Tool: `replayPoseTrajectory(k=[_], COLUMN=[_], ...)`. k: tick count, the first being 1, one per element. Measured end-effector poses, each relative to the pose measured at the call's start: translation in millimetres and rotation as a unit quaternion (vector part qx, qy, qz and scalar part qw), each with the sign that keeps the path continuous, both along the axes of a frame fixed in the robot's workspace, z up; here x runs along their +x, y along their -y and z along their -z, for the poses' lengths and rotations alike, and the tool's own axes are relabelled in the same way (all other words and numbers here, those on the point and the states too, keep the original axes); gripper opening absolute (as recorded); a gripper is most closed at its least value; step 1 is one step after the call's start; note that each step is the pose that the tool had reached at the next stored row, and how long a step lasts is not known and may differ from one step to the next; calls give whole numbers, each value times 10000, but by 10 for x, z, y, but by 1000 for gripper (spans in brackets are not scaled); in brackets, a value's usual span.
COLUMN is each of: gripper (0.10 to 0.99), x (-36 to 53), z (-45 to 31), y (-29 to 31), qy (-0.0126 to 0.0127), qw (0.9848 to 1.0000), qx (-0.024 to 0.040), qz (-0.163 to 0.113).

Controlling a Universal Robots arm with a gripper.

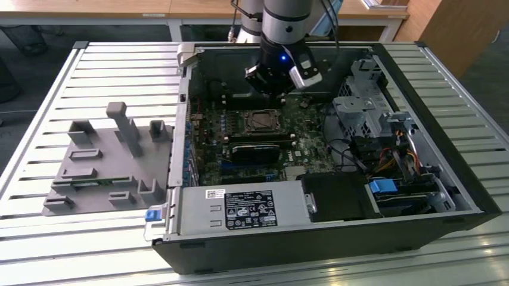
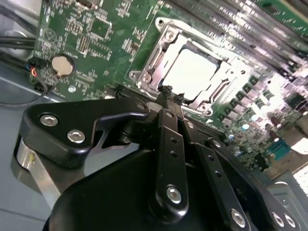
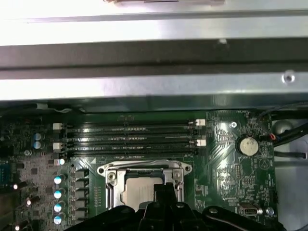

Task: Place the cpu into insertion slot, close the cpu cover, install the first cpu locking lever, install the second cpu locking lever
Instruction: 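Install the second cpu locking lever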

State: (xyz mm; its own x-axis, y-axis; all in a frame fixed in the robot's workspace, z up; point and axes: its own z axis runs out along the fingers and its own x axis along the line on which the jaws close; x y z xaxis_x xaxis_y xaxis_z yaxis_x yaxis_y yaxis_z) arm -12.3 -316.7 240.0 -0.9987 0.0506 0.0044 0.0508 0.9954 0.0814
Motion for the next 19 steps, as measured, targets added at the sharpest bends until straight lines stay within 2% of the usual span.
replayPoseTrajectory(k=[15,19], gripper=[106,106], x=[0,0], z=[3,5], y=[321,375], qy=[0,0], qw=[10000,10000], qx=[0,0], qz=[-1,-1])
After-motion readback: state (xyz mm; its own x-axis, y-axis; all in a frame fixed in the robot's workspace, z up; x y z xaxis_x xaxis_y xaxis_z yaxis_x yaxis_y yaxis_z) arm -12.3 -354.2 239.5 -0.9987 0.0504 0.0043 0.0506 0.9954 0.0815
